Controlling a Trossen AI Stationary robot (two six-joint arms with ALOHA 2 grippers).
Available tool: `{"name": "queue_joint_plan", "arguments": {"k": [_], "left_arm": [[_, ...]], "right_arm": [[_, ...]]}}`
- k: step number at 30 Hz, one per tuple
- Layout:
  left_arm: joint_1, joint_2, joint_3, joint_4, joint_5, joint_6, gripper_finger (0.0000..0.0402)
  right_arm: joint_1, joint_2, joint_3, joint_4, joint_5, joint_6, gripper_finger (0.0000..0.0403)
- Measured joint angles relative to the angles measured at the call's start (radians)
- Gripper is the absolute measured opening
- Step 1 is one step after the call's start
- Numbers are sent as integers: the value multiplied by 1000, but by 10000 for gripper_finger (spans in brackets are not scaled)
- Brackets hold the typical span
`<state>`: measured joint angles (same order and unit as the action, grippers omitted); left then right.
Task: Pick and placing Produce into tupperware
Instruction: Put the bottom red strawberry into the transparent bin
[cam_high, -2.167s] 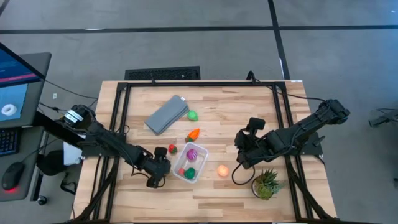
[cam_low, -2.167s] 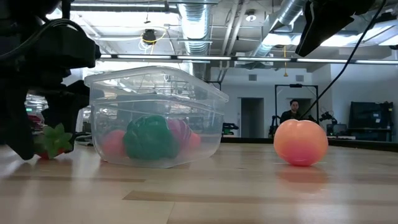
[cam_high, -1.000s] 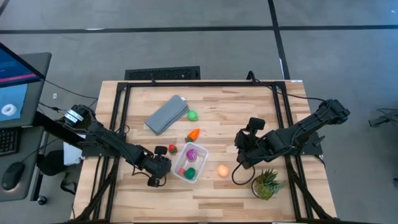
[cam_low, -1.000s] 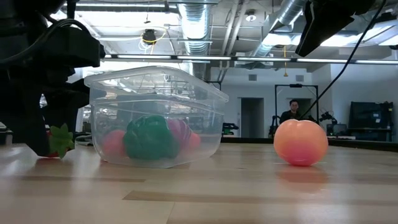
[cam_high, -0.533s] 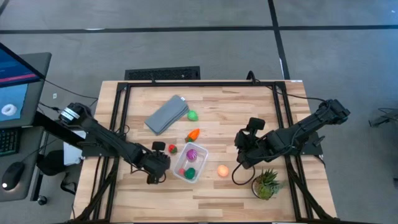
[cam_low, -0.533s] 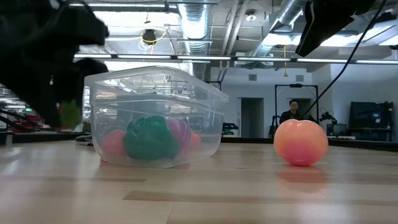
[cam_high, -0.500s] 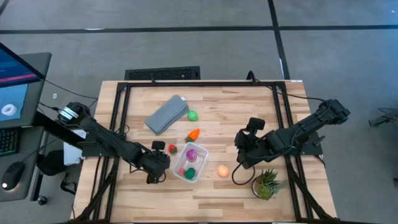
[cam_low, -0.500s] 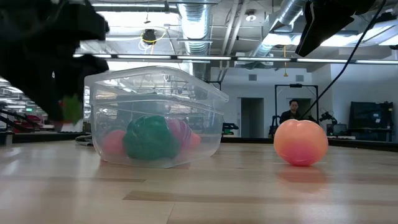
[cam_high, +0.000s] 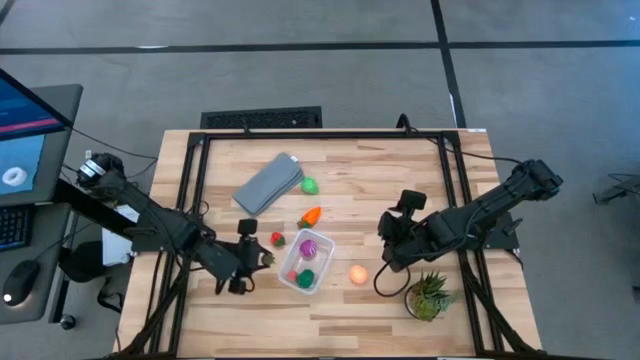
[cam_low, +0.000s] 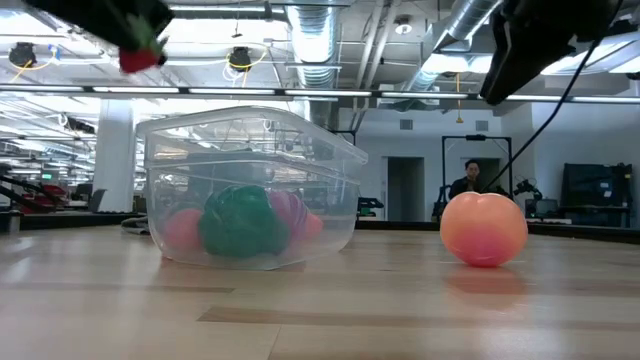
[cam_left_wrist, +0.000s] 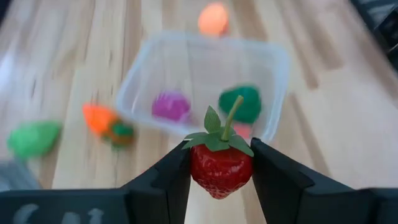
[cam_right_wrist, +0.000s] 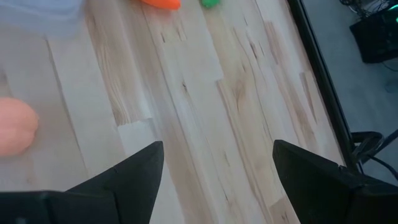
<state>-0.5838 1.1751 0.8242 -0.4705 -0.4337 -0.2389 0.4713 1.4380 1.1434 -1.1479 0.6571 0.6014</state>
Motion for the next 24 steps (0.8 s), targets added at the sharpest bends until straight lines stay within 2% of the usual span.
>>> {"name": "queue_joint_plan", "arguments": {"k": [10, 18, 24], "left_arm": [[62, 70, -8, 300, 18, 252, 139], [183, 244, -9, 450, 189, 319, 139], [276, 308, -10, 489, 291, 334, 139]], "right_arm": [[7, 0, -9, 27, 24, -7, 324], [32, 0, -9, 28, 25, -6, 324], [40, 0, -9, 28, 25, 0, 324]]}}
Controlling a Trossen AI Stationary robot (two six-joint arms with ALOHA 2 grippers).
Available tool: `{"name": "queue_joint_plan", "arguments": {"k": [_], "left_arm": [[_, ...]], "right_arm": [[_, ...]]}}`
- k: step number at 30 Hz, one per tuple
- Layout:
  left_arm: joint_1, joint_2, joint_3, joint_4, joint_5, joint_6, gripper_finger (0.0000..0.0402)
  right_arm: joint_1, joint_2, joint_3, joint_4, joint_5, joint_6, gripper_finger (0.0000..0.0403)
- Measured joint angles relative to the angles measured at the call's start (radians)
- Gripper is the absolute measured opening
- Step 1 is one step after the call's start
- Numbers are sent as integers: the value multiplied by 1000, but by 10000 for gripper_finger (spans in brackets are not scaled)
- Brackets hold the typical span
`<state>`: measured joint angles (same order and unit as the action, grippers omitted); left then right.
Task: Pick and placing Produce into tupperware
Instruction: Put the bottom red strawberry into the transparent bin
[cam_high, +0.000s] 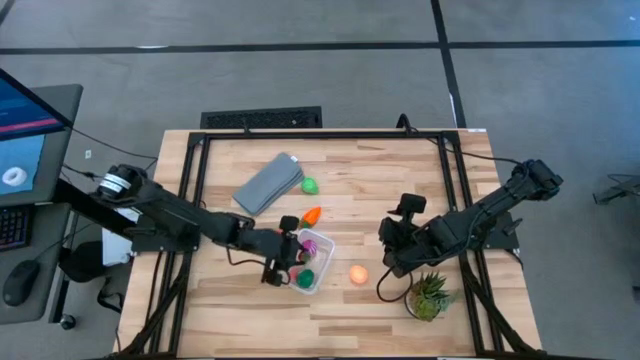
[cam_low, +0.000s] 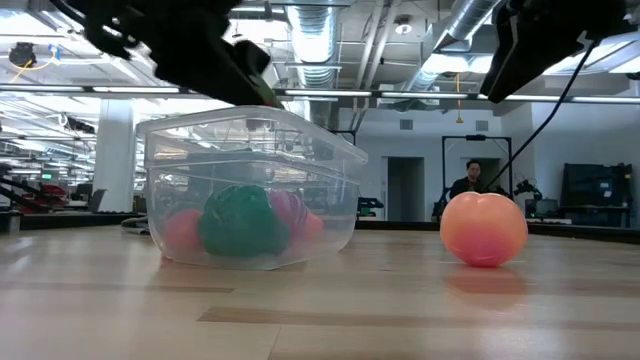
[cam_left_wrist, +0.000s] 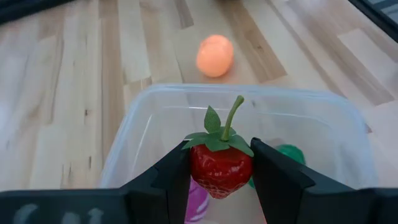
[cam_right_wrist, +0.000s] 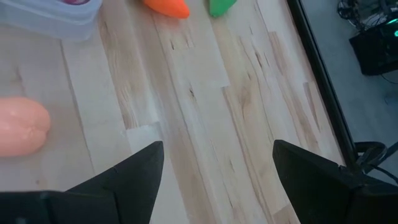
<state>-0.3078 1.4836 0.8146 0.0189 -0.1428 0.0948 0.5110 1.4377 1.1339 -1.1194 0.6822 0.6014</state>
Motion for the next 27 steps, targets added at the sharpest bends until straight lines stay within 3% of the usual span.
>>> {"name": "queue_joint_plan", "arguments": {"k": [8, 21, 27], "left_arm": [[66, 10, 0, 11, 109, 0, 140], [84, 10, 0, 20, 140, 0, 142], [84, 10, 0, 44, 164, -1, 197]], "right_arm": [[-1, 0, 0, -2, 0, 0, 324], [-1, 0, 0, -2, 0, -7, 324], [-1, 0, 0, -1, 0, -6, 324]]}}
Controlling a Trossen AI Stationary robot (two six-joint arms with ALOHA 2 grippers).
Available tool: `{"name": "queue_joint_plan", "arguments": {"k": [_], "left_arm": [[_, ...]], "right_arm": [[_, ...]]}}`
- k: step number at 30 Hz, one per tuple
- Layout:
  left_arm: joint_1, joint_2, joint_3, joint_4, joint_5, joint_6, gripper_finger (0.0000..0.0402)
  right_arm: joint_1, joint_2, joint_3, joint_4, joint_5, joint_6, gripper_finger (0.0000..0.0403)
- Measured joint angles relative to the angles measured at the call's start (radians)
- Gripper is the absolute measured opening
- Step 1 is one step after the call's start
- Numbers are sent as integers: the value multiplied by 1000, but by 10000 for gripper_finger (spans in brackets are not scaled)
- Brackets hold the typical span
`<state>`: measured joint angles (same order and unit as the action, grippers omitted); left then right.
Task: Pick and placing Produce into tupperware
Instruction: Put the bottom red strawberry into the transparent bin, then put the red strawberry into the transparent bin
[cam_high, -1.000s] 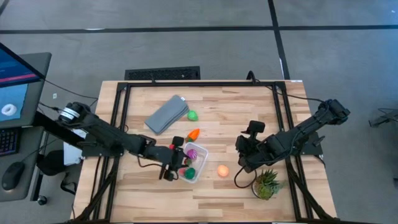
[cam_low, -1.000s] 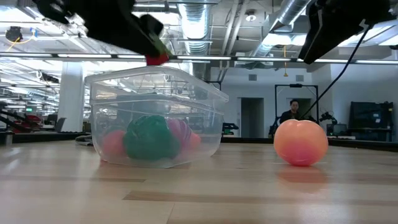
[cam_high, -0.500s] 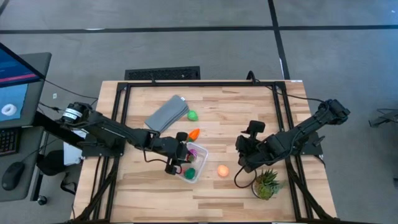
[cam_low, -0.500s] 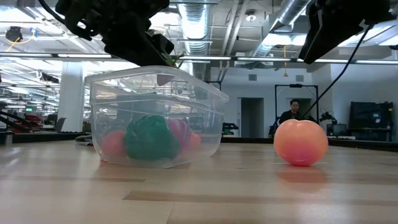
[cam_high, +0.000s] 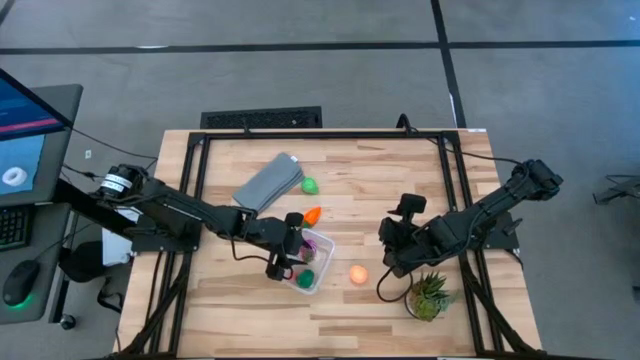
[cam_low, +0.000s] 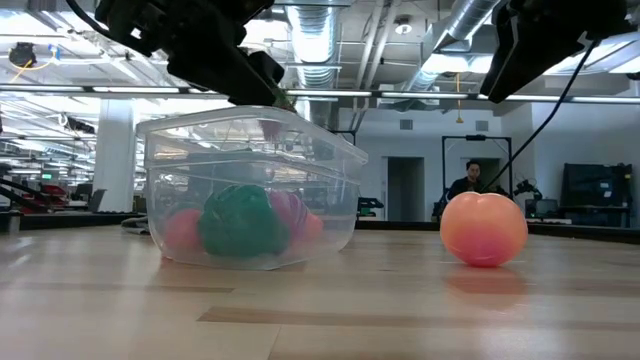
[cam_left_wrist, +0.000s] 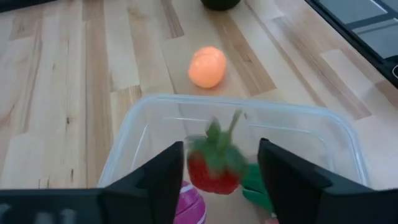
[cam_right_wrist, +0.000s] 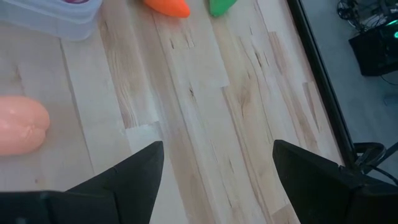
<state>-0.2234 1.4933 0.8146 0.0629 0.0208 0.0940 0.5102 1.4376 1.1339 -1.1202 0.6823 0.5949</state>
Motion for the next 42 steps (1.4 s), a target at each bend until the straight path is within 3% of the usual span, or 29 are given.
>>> {"name": "queue_joint_plan", "arguments": {"k": [5, 10, 14, 23, 31, 42], "left_arm": [[0, 0, 0, -1, -7, 0, 252], [5, -16, 0, -80, -44, 15, 277], [5, -43, 0, -222, -122, 10, 277], [5, -153, 0, -364, -127, -35, 273], [3, -254, 0, -609, -202, -142, 273], [-1, -264, -2, -705, -227, -172, 272]], "right_arm": [[0, 0, 0, 0, 0, 6, 324], [0, 0, 0, 0, 0, 7, 324], [0, 0, 0, 0, -1, 7, 324], [-2, 0, 0, 0, -1, 7, 324], [0, 0, 0, 2, -1, 8, 324], [0, 0, 0, 7, -1, 8, 324]]}}
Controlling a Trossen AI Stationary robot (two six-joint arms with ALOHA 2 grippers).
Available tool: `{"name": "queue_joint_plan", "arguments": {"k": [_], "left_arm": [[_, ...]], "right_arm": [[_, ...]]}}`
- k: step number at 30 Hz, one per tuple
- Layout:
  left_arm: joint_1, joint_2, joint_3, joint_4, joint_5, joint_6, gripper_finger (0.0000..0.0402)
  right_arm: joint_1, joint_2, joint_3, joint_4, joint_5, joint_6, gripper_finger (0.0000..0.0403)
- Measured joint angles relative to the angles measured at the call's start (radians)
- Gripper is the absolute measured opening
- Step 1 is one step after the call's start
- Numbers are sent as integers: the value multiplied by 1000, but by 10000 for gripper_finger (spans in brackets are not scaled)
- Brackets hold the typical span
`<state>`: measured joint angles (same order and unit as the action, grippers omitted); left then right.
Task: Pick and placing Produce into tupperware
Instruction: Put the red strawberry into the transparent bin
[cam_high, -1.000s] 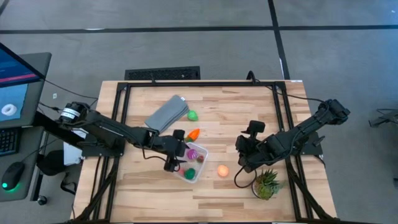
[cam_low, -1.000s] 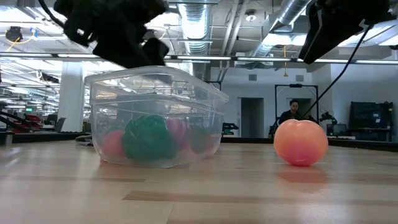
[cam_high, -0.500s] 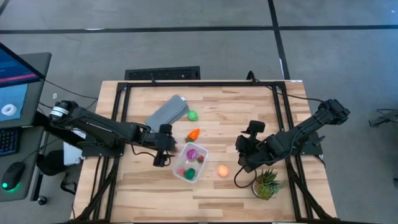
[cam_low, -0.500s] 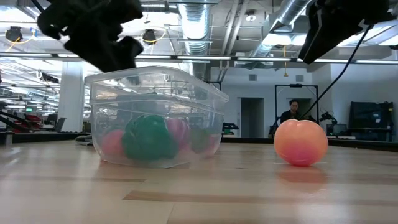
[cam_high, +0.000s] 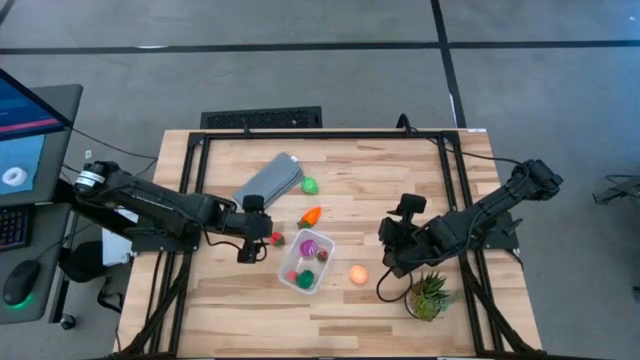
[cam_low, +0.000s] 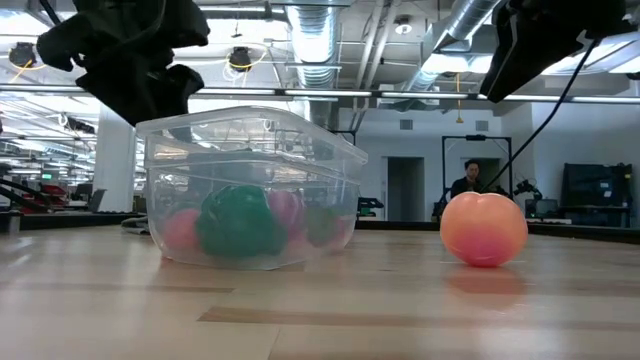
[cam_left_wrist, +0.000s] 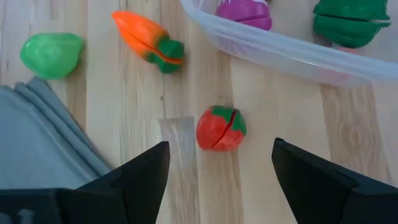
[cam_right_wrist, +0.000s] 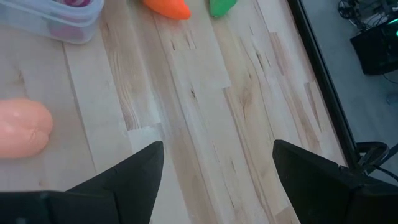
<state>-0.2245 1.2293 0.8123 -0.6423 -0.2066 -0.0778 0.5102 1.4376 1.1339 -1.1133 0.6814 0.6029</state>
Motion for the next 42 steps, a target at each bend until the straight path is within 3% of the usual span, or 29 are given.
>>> {"name": "queue_joint_plan", "arguments": {"k": [14, 29, 42], "left_arm": [[12, -1, -211, 278, -16, 134, 272], [53, -1, -225, 321, 68, 264, 274], [91, -1, -224, 329, 70, 420, 316]], "right_arm": [[-16, 0, 0, 8, 0, -1, 324], [-76, 0, 0, 10, 0, -25, 324], [-74, 0, 0, 20, 0, -27, 324]]}}
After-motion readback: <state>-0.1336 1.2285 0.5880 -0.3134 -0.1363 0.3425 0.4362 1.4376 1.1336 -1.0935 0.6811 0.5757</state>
